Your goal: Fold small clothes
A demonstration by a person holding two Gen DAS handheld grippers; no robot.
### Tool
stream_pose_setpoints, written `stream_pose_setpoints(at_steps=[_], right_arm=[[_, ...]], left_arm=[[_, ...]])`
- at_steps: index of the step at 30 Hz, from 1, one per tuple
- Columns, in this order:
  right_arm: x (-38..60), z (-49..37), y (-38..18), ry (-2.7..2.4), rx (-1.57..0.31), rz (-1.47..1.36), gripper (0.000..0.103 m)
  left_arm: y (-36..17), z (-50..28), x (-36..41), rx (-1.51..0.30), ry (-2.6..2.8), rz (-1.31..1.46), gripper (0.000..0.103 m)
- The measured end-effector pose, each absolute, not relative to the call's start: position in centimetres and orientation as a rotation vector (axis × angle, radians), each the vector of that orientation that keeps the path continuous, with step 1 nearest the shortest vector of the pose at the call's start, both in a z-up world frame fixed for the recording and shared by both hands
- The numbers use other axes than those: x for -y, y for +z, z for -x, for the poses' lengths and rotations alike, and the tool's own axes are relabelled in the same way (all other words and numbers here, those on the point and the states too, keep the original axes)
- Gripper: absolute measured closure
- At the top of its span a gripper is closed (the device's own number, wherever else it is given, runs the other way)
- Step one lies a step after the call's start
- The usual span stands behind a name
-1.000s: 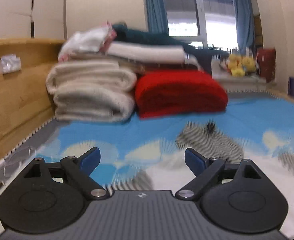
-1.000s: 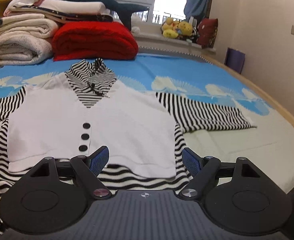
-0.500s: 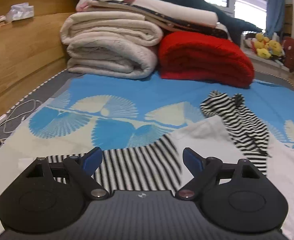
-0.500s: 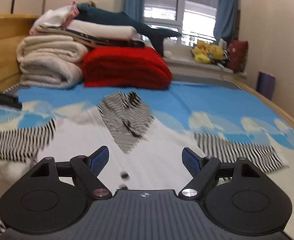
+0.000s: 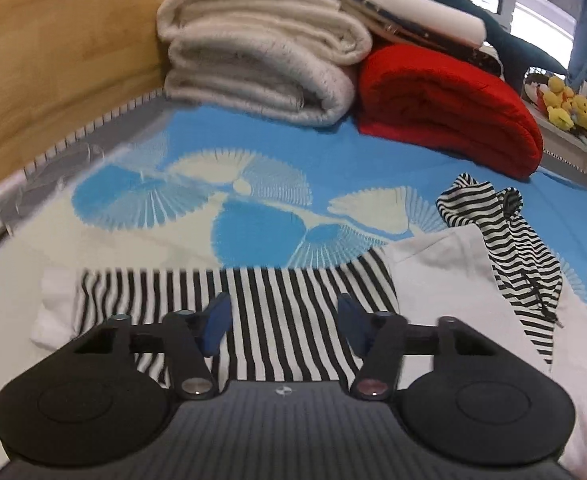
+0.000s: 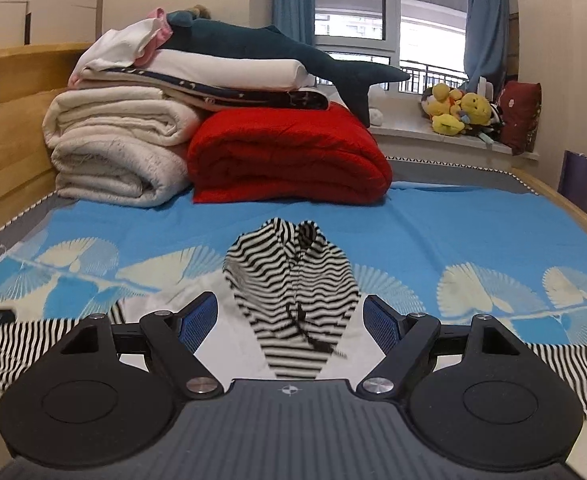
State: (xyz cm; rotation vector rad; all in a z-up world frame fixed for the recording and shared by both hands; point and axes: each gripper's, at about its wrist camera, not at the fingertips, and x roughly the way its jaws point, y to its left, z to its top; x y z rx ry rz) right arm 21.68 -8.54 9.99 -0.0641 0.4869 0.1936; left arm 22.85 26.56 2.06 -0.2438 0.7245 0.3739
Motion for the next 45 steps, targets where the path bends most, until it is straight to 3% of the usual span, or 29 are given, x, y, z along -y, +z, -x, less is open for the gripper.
stream_pose_setpoints(at_steps=[2, 4, 16, 21, 23, 25, 31, 36, 39, 40, 41, 42, 45], right_arm=[[9.0, -22.4, 9.3, 0.175, -0.519, 0.048, 0.022], [9.1, -23.2, 9.0, 0.161, -0.565, 0.024, 0.024], [13.0, -25.2, 12.3, 0.121, -0.525, -0.042, 0.034], [14.3, -25.6, 12.0, 0.117, -0.552, -0.060, 0.049], [14.8, -25.6, 11.7, 0.122, -0.569, -0.077, 0.059], [15.4, -25.9, 11.2, 0.126, -0.598, -0.097, 0.065], [17.2, -26.2, 9.4, 0.106, -0.681, -0.113, 0.070], [18.8, -26.7, 7.5, 0.071, -0.757, -0.125, 0.070], [19.9, -26.9, 6.5, 0.045, -0.787, -0.146, 0.070], [20.1, -26.9, 6.2, 0.035, -0.795, -0.152, 0.070], [20.4, -27.0, 5.9, 0.022, -0.803, -0.158, 0.070], [20.6, -27.1, 5.5, 0.005, -0.813, -0.163, 0.070], [21.2, -27.7, 4.3, -0.020, -0.842, -0.203, 0.066]], left_arm=[[1.2, -22.9, -27.7, -0.757, 0.376, 0.309, 0.061], [0.3, -23.0, -29.2, -0.793, 0.386, 0.375, 0.067], [-6.4, -18.9, -42.2, -0.888, 0.684, 0.964, 0.064], [-7.3, -17.7, -44.8, -0.871, 0.800, 1.037, 0.065], [-7.3, -17.7, -45.1, -0.859, 0.813, 1.043, 0.073], [-6.6, -17.9, -44.7, -0.848, 0.836, 0.975, 0.102], [-0.2, -19.8, -38.6, -0.674, 0.758, 0.689, 0.102], [6.5, -22.3, -26.5, -0.514, 0.267, 0.576, 0.102], [7.2, -24.0, -18.4, -0.583, -0.123, 0.594, 0.098], [6.8, -24.8, -16.1, -0.651, -0.273, 0.605, 0.077], [6.3, -25.4, -14.2, -0.719, -0.383, 0.595, 0.050], [5.9, -25.5, -12.9, -0.754, -0.410, 0.553, 0.044], [4.9, -25.9, -13.3, -0.790, -0.297, 0.492, 0.044]])
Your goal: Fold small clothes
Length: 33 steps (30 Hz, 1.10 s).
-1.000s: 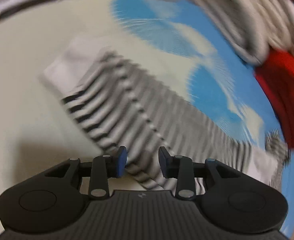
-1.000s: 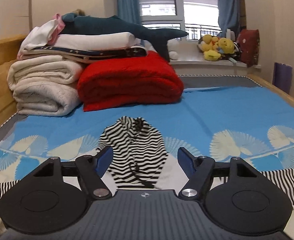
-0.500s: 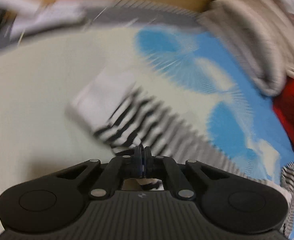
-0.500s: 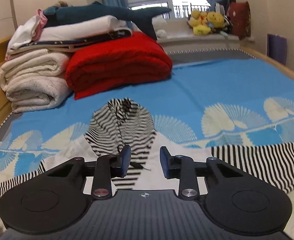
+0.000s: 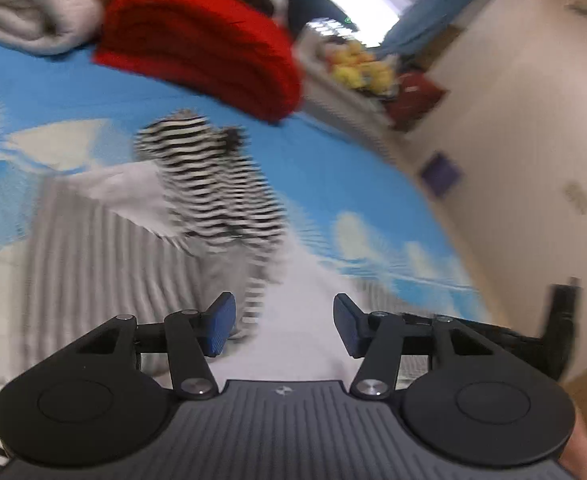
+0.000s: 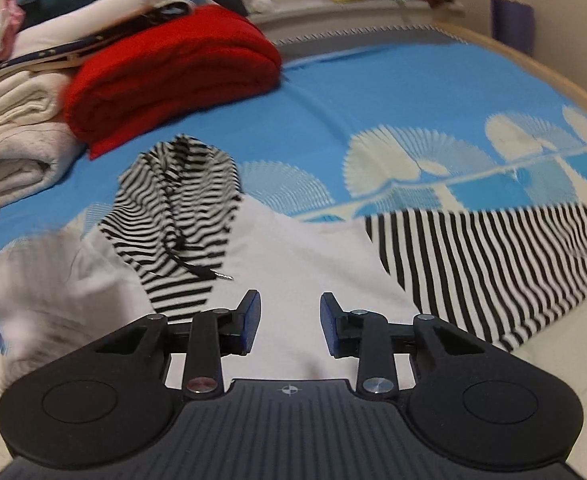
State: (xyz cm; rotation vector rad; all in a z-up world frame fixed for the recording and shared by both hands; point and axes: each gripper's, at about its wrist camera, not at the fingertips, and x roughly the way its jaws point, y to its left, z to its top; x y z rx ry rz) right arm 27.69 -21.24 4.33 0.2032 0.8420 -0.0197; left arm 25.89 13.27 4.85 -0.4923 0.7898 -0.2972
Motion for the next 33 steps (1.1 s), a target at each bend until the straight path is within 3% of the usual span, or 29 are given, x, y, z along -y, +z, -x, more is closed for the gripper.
stream_pose_setpoints(at_steps=[7, 11, 17, 22, 24, 25, 26, 33], right_arm=[[21.3, -29.5, 0.7, -0.024, -0.925, -0.295, 0.062], [20.3, -31.0, -1.6, 0.057, -0.999, -0.393, 0.053], [19.6, -32.7, -3.2, 0.176, -1.016, -0.681, 0.045], [19.1, -34.5, -4.0, 0.178, -0.984, -0.795, 0.043], [19.1, -34.9, -4.5, 0.171, -0.973, -0.818, 0.060], [19.0, -35.1, -4.4, 0.167, -0.967, -0.812, 0.083], [18.9, -35.0, -4.1, 0.157, -0.948, -0.795, 0.097], [18.0, -30.0, 4.4, 0.175, -0.520, -0.521, 0.100]], left_arm=[[2.6, -27.7, -20.7, -0.883, 0.102, 0.516, 0.045], [2.6, -28.3, -23.0, -0.895, 0.155, 0.541, 0.045], [2.3, -29.1, -23.2, -0.910, 0.131, 0.544, 0.045], [2.0, -29.3, -22.9, -0.925, 0.120, 0.531, 0.045], [1.9, -29.4, -22.8, -0.929, 0.116, 0.516, 0.045], [1.9, -29.4, -22.9, -0.932, 0.116, 0.507, 0.045], [1.8, -29.4, -22.9, -0.936, 0.118, 0.497, 0.045], [1.5, -29.4, -23.2, -0.951, 0.140, 0.475, 0.045]])
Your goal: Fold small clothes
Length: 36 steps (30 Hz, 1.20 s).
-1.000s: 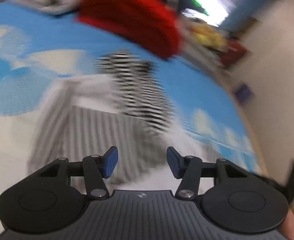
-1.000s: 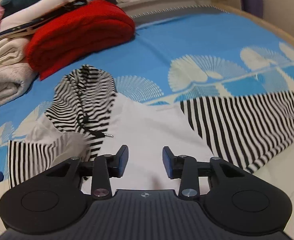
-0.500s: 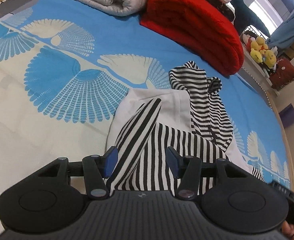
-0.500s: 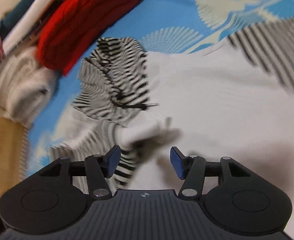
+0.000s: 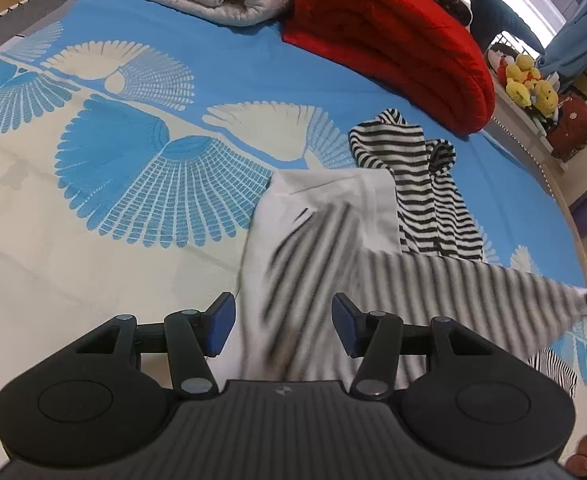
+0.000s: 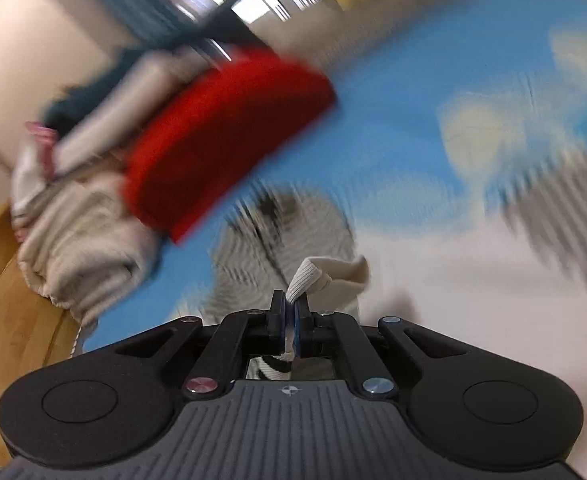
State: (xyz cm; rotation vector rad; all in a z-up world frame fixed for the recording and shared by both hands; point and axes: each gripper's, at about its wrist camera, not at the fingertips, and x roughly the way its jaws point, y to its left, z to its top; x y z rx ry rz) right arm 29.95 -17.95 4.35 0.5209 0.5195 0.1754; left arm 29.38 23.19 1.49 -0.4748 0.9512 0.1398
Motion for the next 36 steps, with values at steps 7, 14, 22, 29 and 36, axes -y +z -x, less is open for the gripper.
stream_pose_setpoints(at_steps=[7, 14, 22, 29, 36], right_arm=[[22.6, -30.0, -0.4, -0.233, -0.759, -0.420, 0.100], [25.3, -30.9, -2.1, -0.241, -0.896, -0.460, 0.098], [28.5, -30.5, -5.3, -0.264, -1.061, -0.703, 0.083], [28.8, -31.3, -5.2, -0.241, -1.066, -0.709, 0.078], [26.8, -31.0, -1.1, -0.178, -0.853, -0.534, 0.097]], left_arm=[[0.5, -29.5, -20.4, -0.995, 0.062, 0.410, 0.044], [-1.6, -29.6, -17.4, -1.077, -0.043, 0.316, 0.044], [-4.8, -29.5, -15.8, -1.228, -0.003, 0.115, 0.044], [-3.9, -29.7, -15.5, -1.164, -0.033, 0.182, 0.044], [-5.2, -29.8, -15.0, -1.236, -0.003, 0.105, 0.043]])
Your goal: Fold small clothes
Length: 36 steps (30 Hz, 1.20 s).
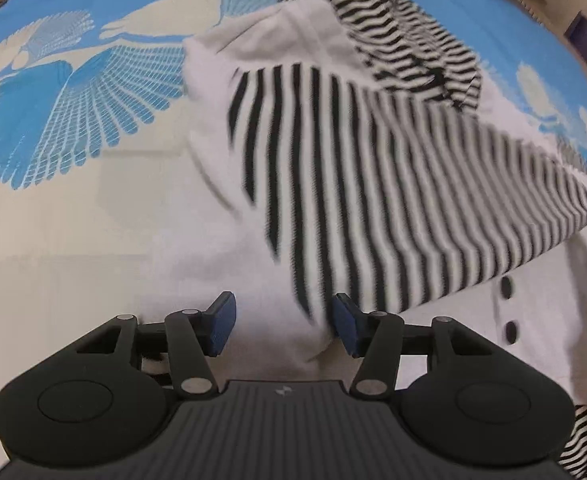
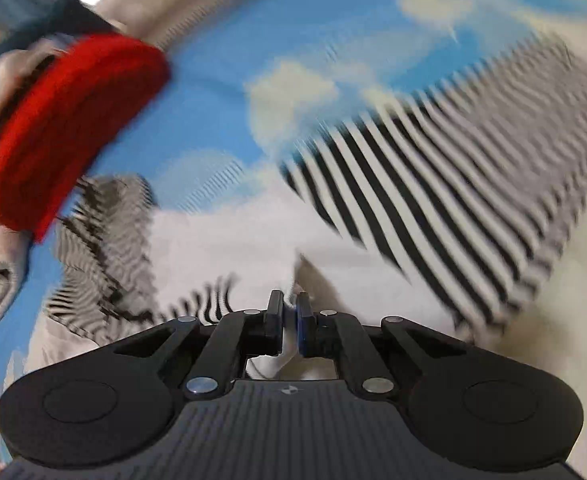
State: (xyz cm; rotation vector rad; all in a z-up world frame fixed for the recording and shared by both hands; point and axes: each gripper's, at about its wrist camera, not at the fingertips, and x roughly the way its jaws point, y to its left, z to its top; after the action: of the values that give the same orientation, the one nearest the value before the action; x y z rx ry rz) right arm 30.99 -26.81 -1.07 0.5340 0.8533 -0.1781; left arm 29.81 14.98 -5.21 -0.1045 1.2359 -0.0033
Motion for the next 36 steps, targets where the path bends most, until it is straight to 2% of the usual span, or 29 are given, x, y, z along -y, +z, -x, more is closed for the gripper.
stream_pose_setpoints(at_steps=[5, 9, 11, 13, 14, 15, 16, 17, 20, 23, 29, 36], right_arm=[[27.5, -31.5, -3.6, -0.413, -1.007, -0.430, 0.096], [27.0, -31.0, -1.5, -0.317, -0.845, -0.429, 0.093], [26.4, -31.6, -1.5, -0.191, -0.841, -0.459, 0.090], [26.5, -32.7, -3.5, -0.107, -0.981, -0.540, 0.081], [26.4, -33.0, -4.7, -0.127, -1.065, -0.537, 0.080], [26.6, -33.0, -5.6, -0.156, -1.107, -0.519, 0.083], [26.7, -32.9, -5.4, -0.163, -1.089, -0.502, 0.092], [26.3, -33.0, -4.8, -0.164, -1.088, -0.458, 0.091], [25.7, -32.1, -3.3, -0.148, -1.007, -0.360, 0.074], [27.5, -32.4, -5.1, -0.155, -1.140, -0.455, 0.068], [30.1, -31.6, -2.2, -0.192, -1.036, -0.434, 0.069], [37.8, -30.1, -0.2, -0.301, -0.923, -0.514, 0.069]], left_arm=[[-5.1, -29.9, -15.5, -1.225, 0.006, 0.115, 0.042], [-4.0, -30.0, -15.6, -1.172, -0.044, 0.194, 0.042], [-4.4, -30.1, -15.2, -1.194, -0.043, 0.184, 0.042], [-5.3, -30.1, -14.9, -1.239, -0.024, 0.146, 0.042], [-5.5, -30.1, -14.8, -1.246, -0.020, 0.130, 0.042], [-5.5, -30.1, -14.8, -1.243, -0.019, 0.124, 0.041], [-5.2, -30.1, -14.9, -1.235, -0.016, 0.134, 0.041], [-4.8, -30.1, -15.0, -1.217, -0.019, 0.157, 0.041], [-4.8, -30.0, -15.1, -1.226, -0.021, 0.176, 0.038], [-5.7, -30.0, -14.4, -1.256, 0.014, 0.107, 0.033], [-2.4, -29.5, -13.7, -1.154, 0.019, 0.125, 0.033], [0.8, -29.2, -11.7, -1.083, -0.016, 0.100, 0.033]])
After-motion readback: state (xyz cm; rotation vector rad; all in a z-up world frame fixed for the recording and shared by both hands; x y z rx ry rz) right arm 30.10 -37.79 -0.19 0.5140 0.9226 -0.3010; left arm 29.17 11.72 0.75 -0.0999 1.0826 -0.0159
